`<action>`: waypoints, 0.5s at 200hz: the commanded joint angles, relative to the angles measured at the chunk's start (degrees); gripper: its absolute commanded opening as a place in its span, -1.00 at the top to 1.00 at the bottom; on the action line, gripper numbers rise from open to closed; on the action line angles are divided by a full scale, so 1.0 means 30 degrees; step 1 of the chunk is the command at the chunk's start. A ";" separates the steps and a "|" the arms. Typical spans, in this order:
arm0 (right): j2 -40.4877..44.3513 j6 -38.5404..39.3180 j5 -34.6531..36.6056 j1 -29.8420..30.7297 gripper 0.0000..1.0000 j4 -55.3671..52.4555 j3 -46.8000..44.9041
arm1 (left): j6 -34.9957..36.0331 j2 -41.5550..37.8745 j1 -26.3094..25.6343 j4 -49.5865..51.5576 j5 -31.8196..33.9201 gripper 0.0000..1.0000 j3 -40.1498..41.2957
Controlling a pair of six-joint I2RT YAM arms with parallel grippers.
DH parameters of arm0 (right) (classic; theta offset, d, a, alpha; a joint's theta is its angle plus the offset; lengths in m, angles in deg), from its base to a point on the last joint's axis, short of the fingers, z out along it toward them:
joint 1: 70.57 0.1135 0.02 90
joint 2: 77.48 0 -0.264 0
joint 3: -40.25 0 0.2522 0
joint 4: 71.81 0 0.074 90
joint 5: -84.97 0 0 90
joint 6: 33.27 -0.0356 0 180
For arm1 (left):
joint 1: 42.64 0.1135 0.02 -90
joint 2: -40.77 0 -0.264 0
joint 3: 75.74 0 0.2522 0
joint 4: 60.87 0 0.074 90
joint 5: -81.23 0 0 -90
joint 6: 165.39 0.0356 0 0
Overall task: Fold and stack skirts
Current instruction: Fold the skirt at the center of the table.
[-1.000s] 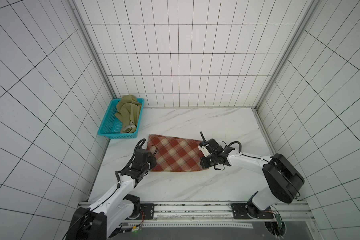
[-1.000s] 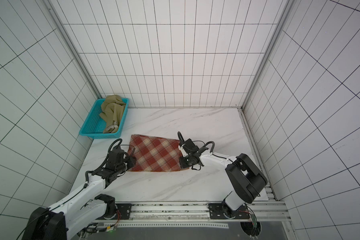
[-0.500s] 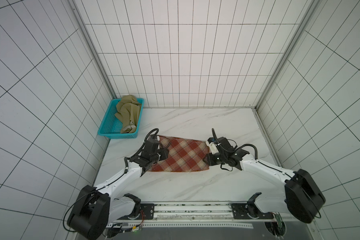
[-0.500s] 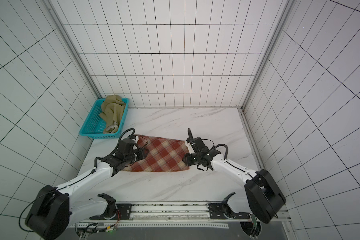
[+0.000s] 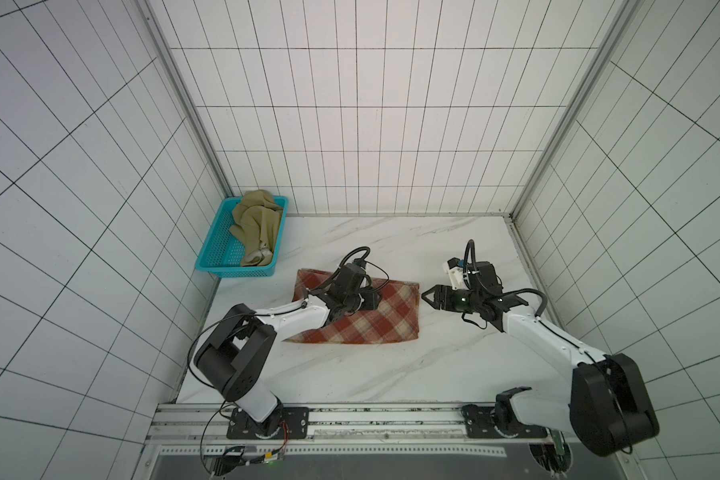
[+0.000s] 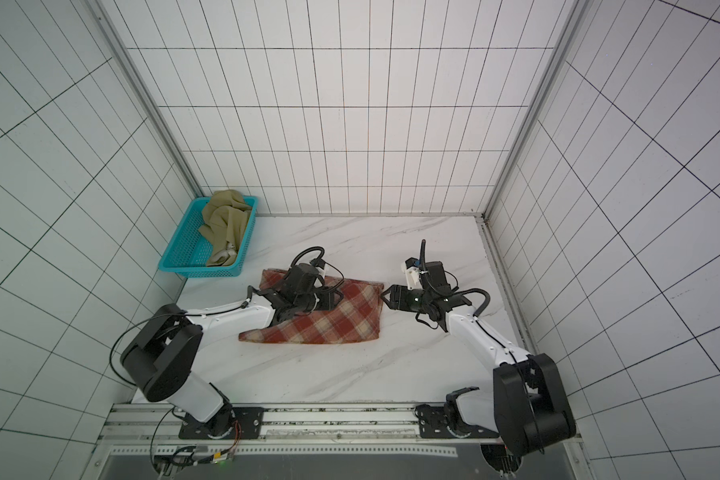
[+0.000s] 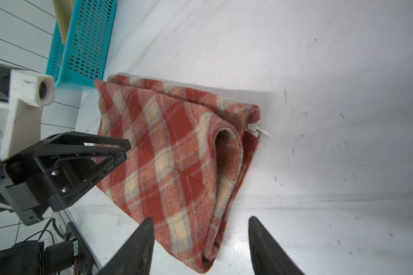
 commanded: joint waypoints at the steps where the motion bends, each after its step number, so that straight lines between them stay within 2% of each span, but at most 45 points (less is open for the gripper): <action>1: -0.0747 -0.0132 -0.1655 -0.0317 -0.23 0.1289 -0.1168 | 0.0374 0.1474 -0.0269 -0.0715 -0.0285 0.25 -0.1151; 64: -0.2828 -0.0994 -0.2863 -0.0320 -0.23 0.3969 -0.2469 | 0.0611 0.4707 -0.0742 -0.0681 -0.1021 0.27 -0.3139; 100: -0.3983 -0.1498 -0.3199 -0.0288 -0.23 0.5570 -0.3387 | 0.0656 0.5511 -0.0773 -0.0644 -0.1080 0.27 -0.3312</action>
